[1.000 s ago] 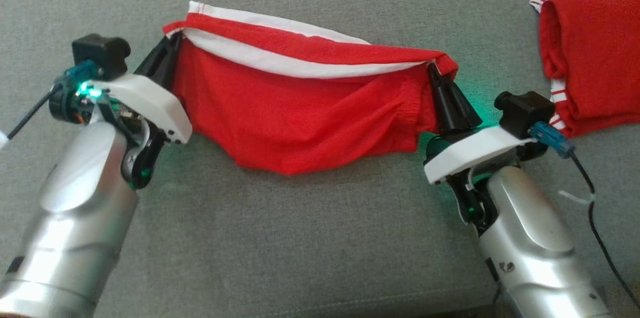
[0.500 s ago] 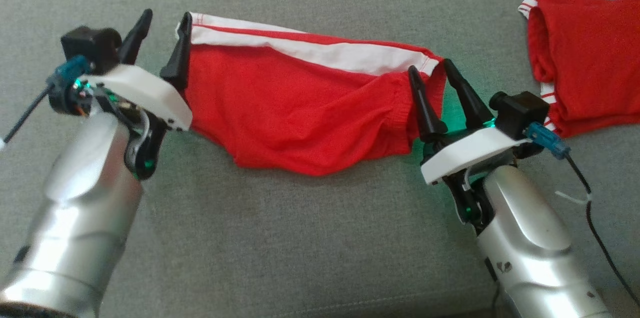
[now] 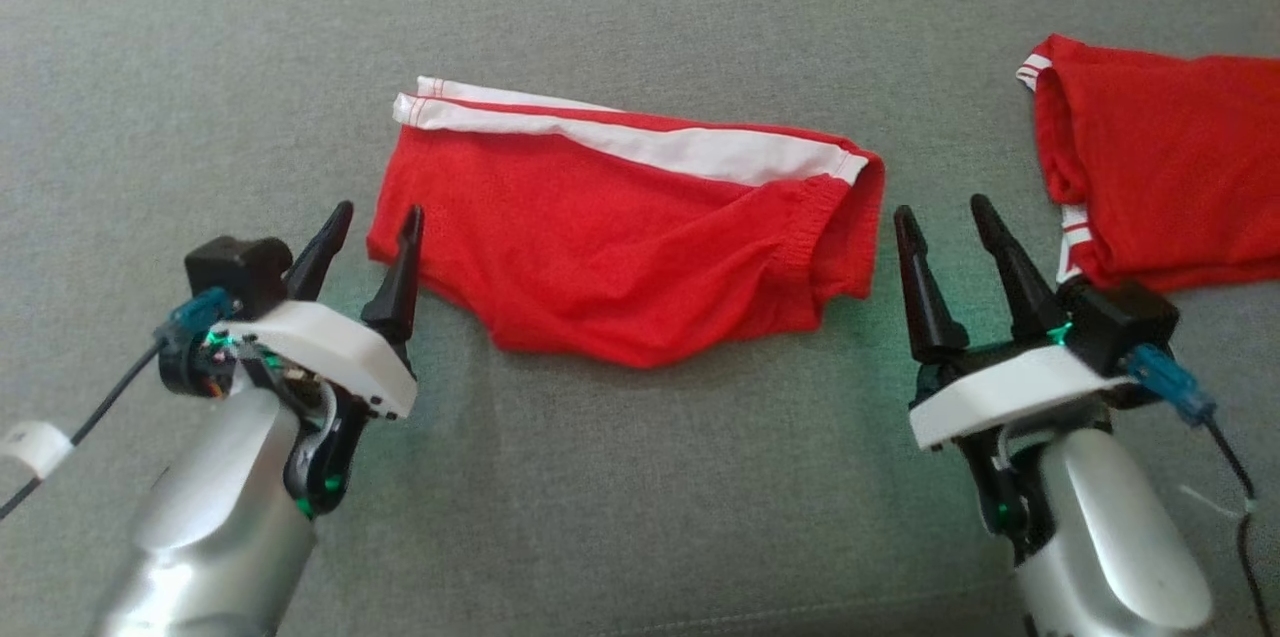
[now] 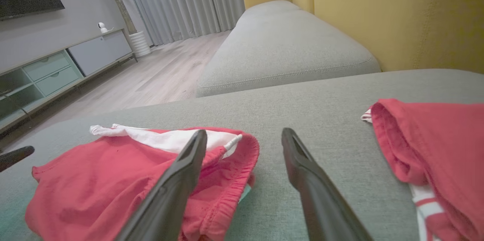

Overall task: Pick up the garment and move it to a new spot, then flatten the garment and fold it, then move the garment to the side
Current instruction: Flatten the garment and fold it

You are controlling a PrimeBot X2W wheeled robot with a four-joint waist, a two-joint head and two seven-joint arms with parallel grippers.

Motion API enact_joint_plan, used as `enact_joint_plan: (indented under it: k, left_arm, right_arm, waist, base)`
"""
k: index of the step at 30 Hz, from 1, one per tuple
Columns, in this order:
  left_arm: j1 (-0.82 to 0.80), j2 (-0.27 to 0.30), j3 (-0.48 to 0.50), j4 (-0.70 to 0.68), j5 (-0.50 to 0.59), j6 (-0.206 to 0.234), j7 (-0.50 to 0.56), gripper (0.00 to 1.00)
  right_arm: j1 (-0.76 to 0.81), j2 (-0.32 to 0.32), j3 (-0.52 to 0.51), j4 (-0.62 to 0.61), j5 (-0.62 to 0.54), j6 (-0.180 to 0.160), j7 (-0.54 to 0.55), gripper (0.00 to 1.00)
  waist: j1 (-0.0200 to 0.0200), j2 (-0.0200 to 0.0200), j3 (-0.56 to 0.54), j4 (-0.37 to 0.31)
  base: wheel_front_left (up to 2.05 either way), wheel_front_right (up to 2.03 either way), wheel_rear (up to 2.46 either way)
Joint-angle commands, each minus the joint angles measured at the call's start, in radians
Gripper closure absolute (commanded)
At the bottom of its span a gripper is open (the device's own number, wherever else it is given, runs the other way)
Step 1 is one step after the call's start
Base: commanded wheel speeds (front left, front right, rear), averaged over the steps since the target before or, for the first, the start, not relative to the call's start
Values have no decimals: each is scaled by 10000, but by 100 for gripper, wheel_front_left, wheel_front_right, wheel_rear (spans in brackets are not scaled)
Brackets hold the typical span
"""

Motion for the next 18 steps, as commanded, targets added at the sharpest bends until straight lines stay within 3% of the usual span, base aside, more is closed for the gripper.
enact_joint_plan:
  k: [1,12,18]
  left_arm:
    - [-251,340,286,-319,-113,113,151,0]
    - [-422,555,484,338,-283,650,679,0]
    - [-458,574,371,625,-353,520,901,0]
  right_arm:
    - [64,15,113,-703,-109,33,145,0]
    - [607,15,58,-2255,-190,33,784,0]
    - [757,15,109,-2456,-167,33,879,0]
  waist:
    - [3,-1,24,-104]
    - [3,-1,459,-671]
    - [3,-1,488,-819]
  base:
    - [0,0,0]
    - [0,0,0]
    - [0,0,0]
